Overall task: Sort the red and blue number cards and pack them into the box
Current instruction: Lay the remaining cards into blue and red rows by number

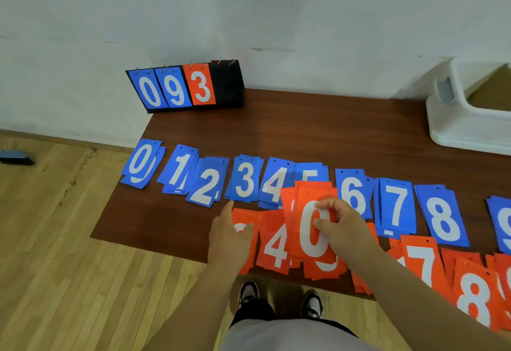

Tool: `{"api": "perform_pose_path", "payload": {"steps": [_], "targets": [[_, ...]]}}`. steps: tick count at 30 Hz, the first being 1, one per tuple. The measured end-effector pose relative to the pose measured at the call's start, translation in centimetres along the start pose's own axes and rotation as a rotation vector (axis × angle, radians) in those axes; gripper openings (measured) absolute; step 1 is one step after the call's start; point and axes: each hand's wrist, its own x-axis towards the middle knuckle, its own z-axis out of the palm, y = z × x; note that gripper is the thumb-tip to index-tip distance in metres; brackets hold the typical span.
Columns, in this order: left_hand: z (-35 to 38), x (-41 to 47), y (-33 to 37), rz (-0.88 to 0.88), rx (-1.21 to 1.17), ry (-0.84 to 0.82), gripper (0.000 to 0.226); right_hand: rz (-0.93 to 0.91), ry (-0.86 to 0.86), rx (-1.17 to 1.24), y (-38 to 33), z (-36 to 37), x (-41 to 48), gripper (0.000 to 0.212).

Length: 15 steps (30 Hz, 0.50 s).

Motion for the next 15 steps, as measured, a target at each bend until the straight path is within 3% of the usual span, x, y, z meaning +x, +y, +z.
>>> {"api": "perform_pose_path", "payload": {"steps": [3, 5, 15], "targets": [[1.0, 2.3, -3.2, -0.064, 0.375, -0.038, 0.093, 0.032, 0.062, -0.053, 0.6, 0.9, -0.5, 0.024], [1.7, 3.0, -4.1, -0.038, 0.498, -0.069, 0.099, 0.070, 0.100, -0.041, 1.1, 1.6, -0.8, 0.023], [2.2, 4.3, -5.6, 0.066, 0.296, -0.170, 0.113, 0.193, 0.221, 0.077, 2.2, 5.7, -1.5, 0.021]]}}
